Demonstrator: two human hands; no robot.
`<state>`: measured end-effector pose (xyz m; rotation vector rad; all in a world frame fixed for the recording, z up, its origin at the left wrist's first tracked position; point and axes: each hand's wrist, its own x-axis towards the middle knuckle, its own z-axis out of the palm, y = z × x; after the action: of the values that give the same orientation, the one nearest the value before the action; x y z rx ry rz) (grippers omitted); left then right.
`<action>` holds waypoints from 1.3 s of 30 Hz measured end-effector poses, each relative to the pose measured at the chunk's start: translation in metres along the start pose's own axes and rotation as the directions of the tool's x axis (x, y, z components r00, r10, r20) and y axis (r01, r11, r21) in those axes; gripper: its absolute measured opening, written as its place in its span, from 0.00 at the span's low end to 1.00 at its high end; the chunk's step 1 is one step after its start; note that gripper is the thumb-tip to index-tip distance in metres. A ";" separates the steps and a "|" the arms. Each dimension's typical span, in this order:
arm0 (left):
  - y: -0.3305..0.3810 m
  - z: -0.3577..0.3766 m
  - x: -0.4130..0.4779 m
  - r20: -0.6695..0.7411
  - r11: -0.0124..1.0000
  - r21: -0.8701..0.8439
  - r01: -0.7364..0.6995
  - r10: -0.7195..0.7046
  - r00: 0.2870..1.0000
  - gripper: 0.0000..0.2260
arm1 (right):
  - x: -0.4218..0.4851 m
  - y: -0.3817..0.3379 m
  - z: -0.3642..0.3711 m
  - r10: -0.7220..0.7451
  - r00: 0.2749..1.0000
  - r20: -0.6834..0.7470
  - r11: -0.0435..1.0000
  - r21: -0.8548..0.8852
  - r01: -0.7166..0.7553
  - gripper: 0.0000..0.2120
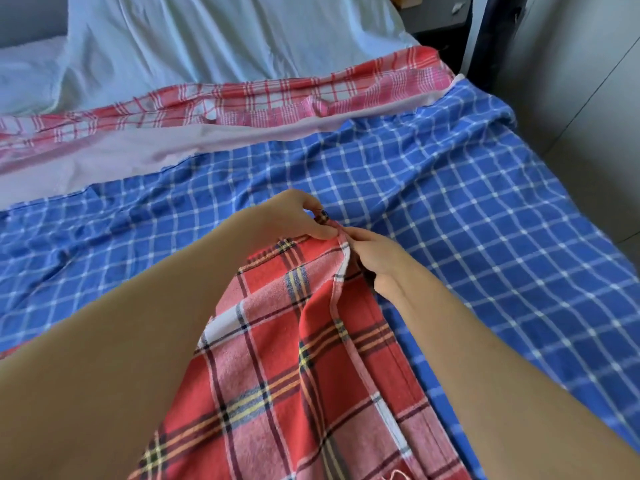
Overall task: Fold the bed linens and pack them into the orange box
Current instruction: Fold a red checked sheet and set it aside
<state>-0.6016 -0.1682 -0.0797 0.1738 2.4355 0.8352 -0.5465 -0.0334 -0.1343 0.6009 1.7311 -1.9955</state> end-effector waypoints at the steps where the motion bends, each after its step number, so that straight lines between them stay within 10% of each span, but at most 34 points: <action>1: 0.002 -0.002 -0.005 0.018 1.000 0.002 0.002 -0.002 1.000 0.14 | -0.008 -0.001 -0.002 -0.009 0.999 0.049 1.000 0.006 0.009 0.10; 7: 0.012 -0.014 -0.036 -0.143 1.000 -0.017 0.024 -0.026 0.989 0.08 | -0.050 -0.001 -0.009 -0.402 0.875 -0.270 0.906 -0.257 0.337 0.10; 11: 0.018 -0.028 -0.058 -0.291 0.999 -0.005 -0.033 0.030 0.956 0.10 | -0.109 0.038 -0.008 -0.440 0.894 -0.081 0.566 -0.798 0.206 0.19; 15: 0.036 -0.033 -0.081 -0.352 0.972 0.226 -0.070 0.148 0.924 0.16 | -0.162 0.081 -0.008 -0.530 0.847 -0.028 0.217 -0.971 0.104 0.17; 19: 0.053 -0.036 -0.098 -0.411 0.950 0.303 -0.071 0.197 0.890 0.18 | -0.197 0.097 -0.011 -0.715 0.697 -0.045 0.226 -0.959 0.170 0.11; 29: 0.065 -0.029 -0.133 -0.440 0.936 0.335 -0.107 0.256 0.861 0.08 | -0.206 0.126 -0.019 -0.387 0.910 -0.151 0.308 -0.951 -0.027 0.14; 39: 0.068 -0.040 -0.143 -0.585 0.957 0.291 0.016 0.165 0.794 0.10 | -0.220 0.114 -0.059 -0.343 0.887 -0.310 0.378 -0.910 -0.172 0.19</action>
<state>-0.5071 -0.1769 0.0538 0.1205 3.1795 0.6305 -0.2984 0.0191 -0.1063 0.5500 2.8196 -0.5541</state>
